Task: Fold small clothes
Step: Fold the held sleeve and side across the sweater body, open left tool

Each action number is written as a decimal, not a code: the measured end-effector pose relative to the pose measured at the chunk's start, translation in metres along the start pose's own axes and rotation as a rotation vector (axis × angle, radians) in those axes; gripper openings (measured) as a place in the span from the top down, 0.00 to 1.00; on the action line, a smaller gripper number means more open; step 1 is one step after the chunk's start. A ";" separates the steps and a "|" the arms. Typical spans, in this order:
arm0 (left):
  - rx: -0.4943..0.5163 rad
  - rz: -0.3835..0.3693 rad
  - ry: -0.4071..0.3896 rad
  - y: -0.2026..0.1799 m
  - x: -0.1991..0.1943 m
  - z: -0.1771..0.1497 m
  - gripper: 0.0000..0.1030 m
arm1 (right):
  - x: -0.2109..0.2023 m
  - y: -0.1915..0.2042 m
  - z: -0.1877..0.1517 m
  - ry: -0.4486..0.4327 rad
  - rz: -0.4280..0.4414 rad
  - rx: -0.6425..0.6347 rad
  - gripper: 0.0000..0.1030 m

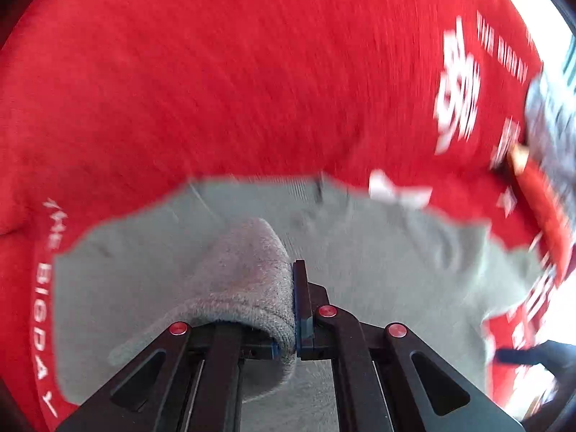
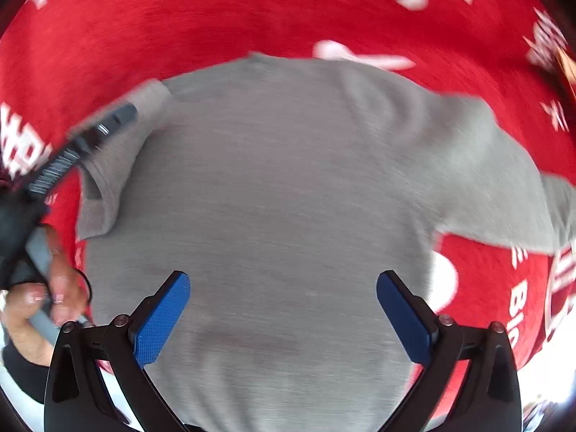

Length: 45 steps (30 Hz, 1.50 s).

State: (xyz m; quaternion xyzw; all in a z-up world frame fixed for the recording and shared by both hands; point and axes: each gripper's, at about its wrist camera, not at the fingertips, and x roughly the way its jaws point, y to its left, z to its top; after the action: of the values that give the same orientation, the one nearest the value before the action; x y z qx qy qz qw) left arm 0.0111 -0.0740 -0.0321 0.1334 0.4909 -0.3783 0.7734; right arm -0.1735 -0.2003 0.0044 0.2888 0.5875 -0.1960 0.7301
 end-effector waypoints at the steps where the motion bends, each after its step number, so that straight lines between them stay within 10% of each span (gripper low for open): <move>1: 0.023 0.005 0.040 -0.007 0.012 -0.004 0.94 | 0.002 -0.009 -0.002 0.004 -0.003 0.017 0.00; 4: 0.045 0.011 0.102 -0.016 0.023 -0.013 0.64 | 0.007 -0.027 -0.007 0.016 -0.013 0.052 0.00; 6: 0.038 0.025 0.082 -0.019 0.011 -0.014 0.21 | 0.008 -0.031 -0.009 0.016 -0.020 0.054 0.00; 14: -0.030 0.140 0.040 0.048 -0.077 -0.011 0.19 | -0.022 0.036 0.014 -0.121 -0.024 -0.176 0.00; 19: -0.222 0.253 0.197 0.141 -0.077 -0.033 0.19 | -0.014 0.136 0.026 -0.203 -0.086 -0.560 0.00; 24: -0.352 0.201 0.290 0.169 -0.059 -0.059 0.19 | 0.037 0.213 0.010 -0.266 -0.282 -0.923 0.01; 27: -0.393 0.185 0.295 0.173 -0.053 -0.064 0.19 | 0.070 0.232 0.014 -0.276 -0.398 -1.060 0.27; 28: -0.411 0.180 0.287 0.171 -0.051 -0.065 0.19 | 0.080 0.234 0.018 -0.260 -0.415 -1.078 0.55; 29: -0.426 0.176 0.276 0.169 -0.051 -0.066 0.19 | 0.086 0.233 0.025 -0.218 -0.392 -1.061 0.85; 30: -0.429 0.179 0.271 0.166 -0.052 -0.066 0.19 | 0.084 0.228 0.034 -0.187 -0.333 -0.997 0.93; 39: -0.398 0.170 0.280 0.155 -0.056 -0.065 0.19 | 0.031 0.039 0.093 -0.222 0.265 0.083 0.91; 42: -0.370 0.177 0.282 0.152 -0.056 -0.055 0.19 | 0.045 -0.015 0.081 -0.187 0.347 0.334 0.85; 45: -0.379 0.185 0.274 0.159 -0.054 -0.039 0.19 | 0.043 -0.038 0.062 -0.187 0.370 0.458 0.43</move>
State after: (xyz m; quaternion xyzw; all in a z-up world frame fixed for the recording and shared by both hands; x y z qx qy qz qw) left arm 0.0869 0.0809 -0.0306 0.0802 0.6389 -0.1857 0.7422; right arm -0.1411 -0.2669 -0.0359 0.5283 0.3958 -0.2129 0.7203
